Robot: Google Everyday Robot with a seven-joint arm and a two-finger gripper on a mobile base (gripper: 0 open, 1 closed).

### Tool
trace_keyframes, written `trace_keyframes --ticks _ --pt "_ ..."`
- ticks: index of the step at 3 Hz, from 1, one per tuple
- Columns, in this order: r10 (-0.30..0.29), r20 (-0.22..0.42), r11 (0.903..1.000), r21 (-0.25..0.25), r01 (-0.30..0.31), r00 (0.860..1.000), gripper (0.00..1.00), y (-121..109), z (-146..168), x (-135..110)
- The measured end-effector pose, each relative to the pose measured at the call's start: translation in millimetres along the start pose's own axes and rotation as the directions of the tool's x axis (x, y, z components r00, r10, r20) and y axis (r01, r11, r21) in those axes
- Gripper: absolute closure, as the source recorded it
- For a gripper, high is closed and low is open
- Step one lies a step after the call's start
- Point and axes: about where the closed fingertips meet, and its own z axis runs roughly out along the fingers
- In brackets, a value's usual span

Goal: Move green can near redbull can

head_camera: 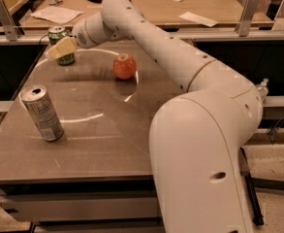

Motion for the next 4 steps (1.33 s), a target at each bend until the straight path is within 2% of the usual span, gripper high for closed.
trace_keyframes --ticks 2,3,4 --pt "0.017 -0.036 0.9998 0.001 -0.017 0.999 0.00 -21.2 25.4 16.5" --pt "0.032 -0.032 0.9994 -0.011 -0.032 0.999 0.00 -20.8 36.6 9.2" --pt "0.033 -0.018 0.9992 -0.022 -0.033 0.999 0.17 -17.7 45.2 -6.1"
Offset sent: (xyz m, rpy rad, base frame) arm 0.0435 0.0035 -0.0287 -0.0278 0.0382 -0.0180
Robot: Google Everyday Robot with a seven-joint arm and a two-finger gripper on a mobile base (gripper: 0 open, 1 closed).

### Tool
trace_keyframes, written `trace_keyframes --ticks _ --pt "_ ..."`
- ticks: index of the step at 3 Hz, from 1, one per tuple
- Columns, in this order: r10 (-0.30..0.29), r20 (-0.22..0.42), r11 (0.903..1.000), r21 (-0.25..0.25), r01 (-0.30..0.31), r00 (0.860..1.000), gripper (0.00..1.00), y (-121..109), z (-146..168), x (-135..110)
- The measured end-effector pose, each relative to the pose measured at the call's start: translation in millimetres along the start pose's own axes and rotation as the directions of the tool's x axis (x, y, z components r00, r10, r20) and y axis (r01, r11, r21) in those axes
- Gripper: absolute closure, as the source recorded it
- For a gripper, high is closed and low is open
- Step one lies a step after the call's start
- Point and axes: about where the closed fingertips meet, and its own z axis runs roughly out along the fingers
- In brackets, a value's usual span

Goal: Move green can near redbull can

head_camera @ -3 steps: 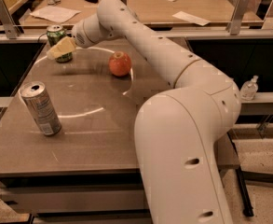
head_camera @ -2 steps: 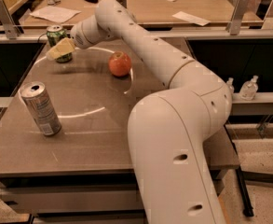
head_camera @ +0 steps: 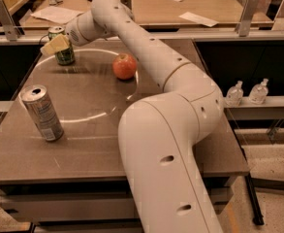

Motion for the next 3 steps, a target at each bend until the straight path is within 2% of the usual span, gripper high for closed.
trace_keyframes --ticks 2,3 --pt "-0.011 -0.004 0.9999 -0.006 0.011 1.000 0.64 -0.2 1.3 -7.6" --pt "-0.035 0.003 0.9990 -0.026 0.035 0.999 0.88 -0.3 -25.4 -11.8"
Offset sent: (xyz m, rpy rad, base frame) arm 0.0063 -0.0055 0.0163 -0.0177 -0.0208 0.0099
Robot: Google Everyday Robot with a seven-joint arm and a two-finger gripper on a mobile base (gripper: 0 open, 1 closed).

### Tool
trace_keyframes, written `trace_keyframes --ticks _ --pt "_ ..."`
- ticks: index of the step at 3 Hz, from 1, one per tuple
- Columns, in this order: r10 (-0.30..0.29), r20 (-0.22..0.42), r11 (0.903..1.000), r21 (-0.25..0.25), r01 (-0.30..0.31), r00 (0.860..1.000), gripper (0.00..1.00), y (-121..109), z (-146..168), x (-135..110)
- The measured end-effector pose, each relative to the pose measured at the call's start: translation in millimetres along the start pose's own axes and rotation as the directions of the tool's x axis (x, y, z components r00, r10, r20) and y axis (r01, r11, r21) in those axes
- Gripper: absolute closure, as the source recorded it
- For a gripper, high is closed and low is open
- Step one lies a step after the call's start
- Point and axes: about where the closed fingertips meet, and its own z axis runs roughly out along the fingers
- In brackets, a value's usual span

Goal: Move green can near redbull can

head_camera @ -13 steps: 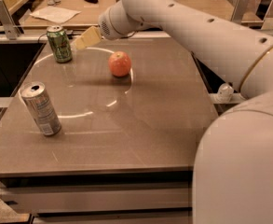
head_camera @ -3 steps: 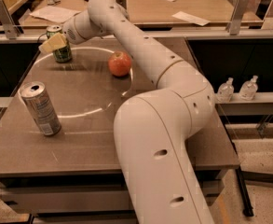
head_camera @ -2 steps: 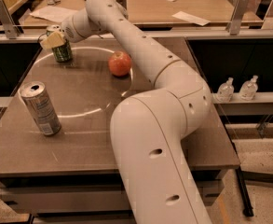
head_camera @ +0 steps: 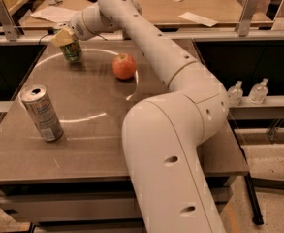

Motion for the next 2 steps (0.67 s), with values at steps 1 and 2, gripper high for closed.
trace_keyframes --ticks 1,2 --pt "0.021 0.052 0.9997 -0.008 -0.021 0.998 1.00 -0.1 -49.4 -6.8" --pt "0.061 0.089 0.9978 -0.032 -0.058 0.994 1.00 12.8 -119.5 -11.0"
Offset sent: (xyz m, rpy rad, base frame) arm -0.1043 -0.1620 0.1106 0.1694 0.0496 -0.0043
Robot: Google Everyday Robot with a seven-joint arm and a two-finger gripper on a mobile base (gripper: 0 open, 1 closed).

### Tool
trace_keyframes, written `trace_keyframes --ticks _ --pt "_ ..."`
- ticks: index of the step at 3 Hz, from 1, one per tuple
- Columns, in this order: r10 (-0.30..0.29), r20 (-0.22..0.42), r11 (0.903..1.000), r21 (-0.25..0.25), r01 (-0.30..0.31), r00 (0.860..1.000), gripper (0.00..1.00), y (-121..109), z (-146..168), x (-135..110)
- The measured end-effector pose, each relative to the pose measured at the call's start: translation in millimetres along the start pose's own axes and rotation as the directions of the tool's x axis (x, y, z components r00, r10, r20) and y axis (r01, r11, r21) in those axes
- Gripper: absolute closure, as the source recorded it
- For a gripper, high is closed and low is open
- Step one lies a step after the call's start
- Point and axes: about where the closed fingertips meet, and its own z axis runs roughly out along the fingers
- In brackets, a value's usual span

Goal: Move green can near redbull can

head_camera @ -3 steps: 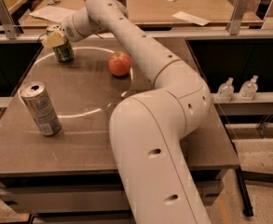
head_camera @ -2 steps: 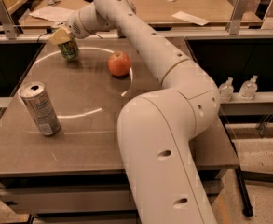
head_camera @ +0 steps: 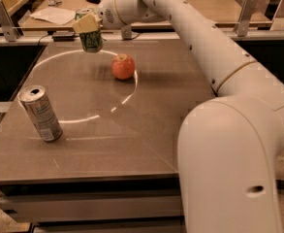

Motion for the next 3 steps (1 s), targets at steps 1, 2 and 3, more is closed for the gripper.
trace_keyframes --ticks 1,2,3 --pt "0.009 0.002 0.9999 -0.015 -0.009 1.000 1.00 31.7 -53.4 -1.5" --pt "0.002 -0.023 0.9999 -0.016 -0.003 1.000 1.00 65.6 -85.2 5.5" --pt "0.029 -0.011 0.9991 0.031 -0.028 1.000 1.00 122.1 -113.4 31.5"
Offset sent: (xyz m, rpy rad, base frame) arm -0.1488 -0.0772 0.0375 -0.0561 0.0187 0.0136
